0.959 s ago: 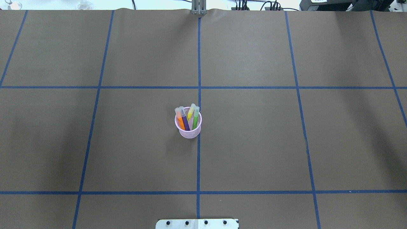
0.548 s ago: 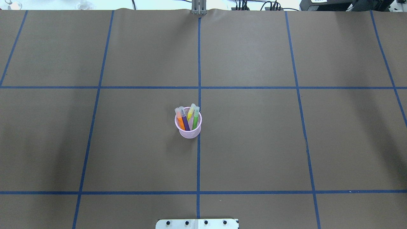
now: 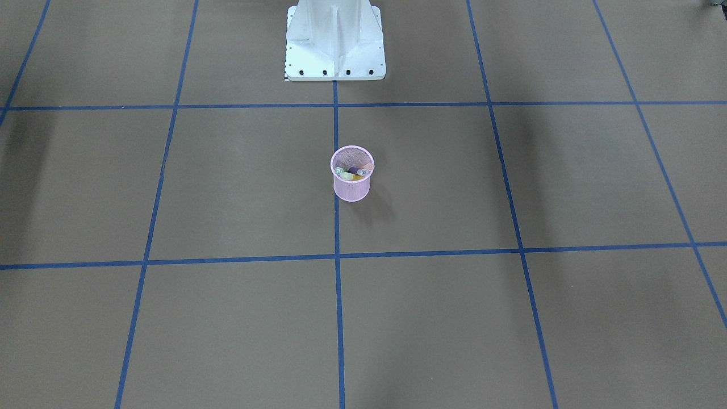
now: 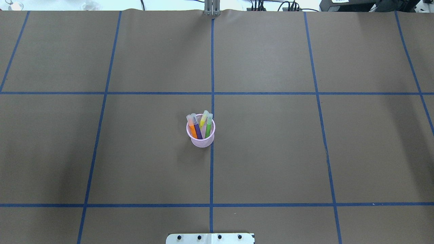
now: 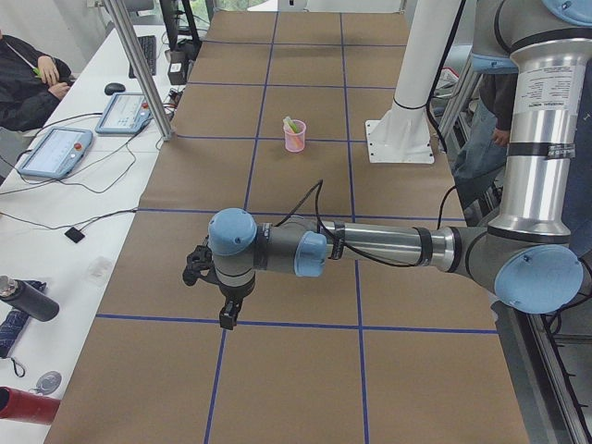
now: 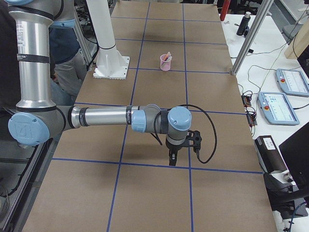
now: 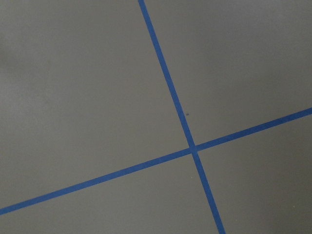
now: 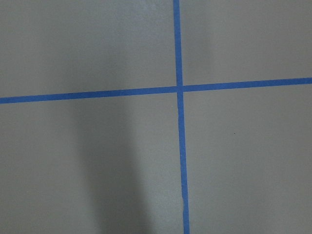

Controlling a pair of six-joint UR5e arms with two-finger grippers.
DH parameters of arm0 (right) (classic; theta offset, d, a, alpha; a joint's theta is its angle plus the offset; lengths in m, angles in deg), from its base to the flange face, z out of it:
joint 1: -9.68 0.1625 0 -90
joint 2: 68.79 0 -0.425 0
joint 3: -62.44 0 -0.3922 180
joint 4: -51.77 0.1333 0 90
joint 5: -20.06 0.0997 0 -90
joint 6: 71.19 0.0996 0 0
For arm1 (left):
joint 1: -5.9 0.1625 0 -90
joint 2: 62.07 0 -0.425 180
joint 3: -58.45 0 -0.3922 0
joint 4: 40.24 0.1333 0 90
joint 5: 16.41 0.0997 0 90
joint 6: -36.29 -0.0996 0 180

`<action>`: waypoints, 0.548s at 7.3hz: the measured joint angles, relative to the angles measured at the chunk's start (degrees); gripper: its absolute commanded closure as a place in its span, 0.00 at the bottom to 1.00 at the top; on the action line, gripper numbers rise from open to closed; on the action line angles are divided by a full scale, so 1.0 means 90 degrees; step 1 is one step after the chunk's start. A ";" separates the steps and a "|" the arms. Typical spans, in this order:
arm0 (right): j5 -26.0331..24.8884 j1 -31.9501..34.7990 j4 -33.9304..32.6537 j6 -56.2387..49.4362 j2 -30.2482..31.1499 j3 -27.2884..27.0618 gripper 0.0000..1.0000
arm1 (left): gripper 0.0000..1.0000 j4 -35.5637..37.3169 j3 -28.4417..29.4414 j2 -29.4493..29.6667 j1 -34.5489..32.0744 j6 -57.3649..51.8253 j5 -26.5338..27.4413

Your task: Collect pens into pen holder

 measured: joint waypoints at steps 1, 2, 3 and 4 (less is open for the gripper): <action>0.0051 0.0021 0.0164 -0.0015 0.0020 0.0105 0.01 | 0.00 0.0004 0.0012 -0.0009 0.0001 -0.0001 -0.0002; 0.0191 0.0028 0.0229 -0.0013 0.0031 0.0144 0.01 | 0.00 -0.0006 0.0053 -0.0043 0.0002 -0.0011 -0.0005; 0.0337 0.0031 0.0254 -0.0004 0.0034 0.0154 0.01 | 0.00 -0.0029 0.0105 -0.0114 0.0002 -0.0028 -0.0005; 0.0409 0.0033 0.0266 0.0000 0.0035 0.0154 0.01 | 0.00 -0.0041 0.0130 -0.0176 0.0002 -0.0037 -0.0003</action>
